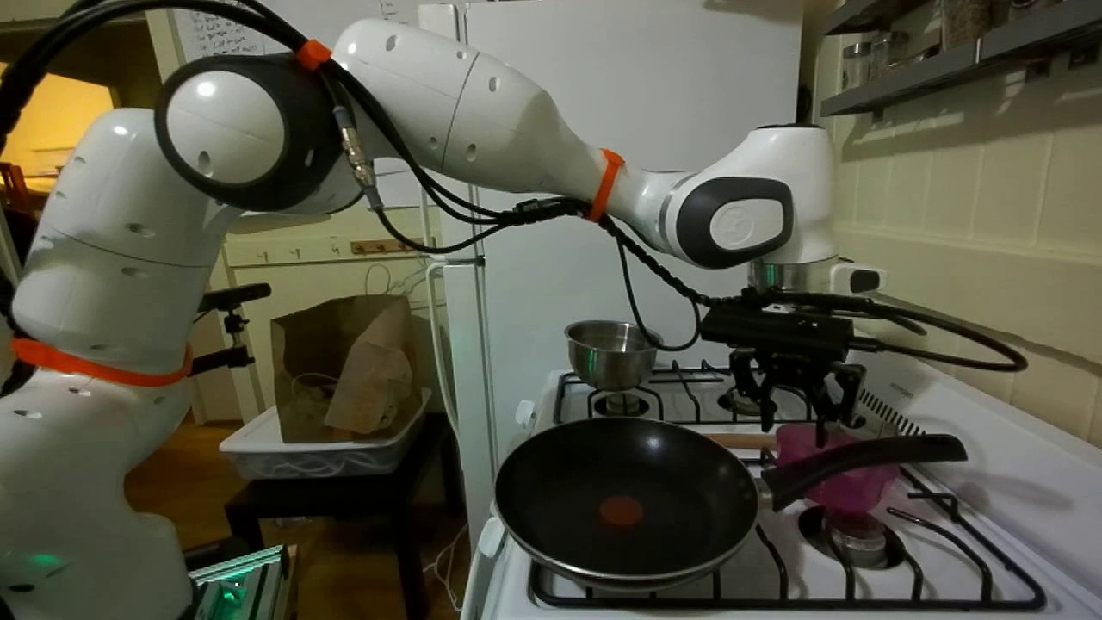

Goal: Pour the contents from the purple bowl into the pan then move the purple bowl to the left.

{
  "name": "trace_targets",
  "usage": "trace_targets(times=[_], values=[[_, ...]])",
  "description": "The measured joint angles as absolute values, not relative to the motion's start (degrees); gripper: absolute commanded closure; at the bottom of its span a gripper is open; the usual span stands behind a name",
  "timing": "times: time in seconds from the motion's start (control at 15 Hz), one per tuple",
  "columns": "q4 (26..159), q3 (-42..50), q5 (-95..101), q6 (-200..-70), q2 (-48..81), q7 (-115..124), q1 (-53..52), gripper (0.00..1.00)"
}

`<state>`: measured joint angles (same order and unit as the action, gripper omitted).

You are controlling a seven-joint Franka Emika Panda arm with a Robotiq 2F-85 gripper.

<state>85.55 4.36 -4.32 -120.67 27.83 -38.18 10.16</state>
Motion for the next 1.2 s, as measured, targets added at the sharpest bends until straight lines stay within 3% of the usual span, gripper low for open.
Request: trace_targets(times=[0.13,0.2,0.33,0.53,1.2], values=[[85.08,4.20,-3.40,-119.98,28.40,-36.95,10.16,0.48],[84.86,4.13,-2.93,-119.62,28.60,-36.36,10.16,0.70],[84.35,4.03,-2.26,-118.90,28.97,-35.33,10.15,0.74],[83.95,3.76,-1.13,-118.74,29.19,-33.94,10.14,1.00],[82.43,2.59,3.67,-117.52,25.86,-28.10,8.13,0.99]])
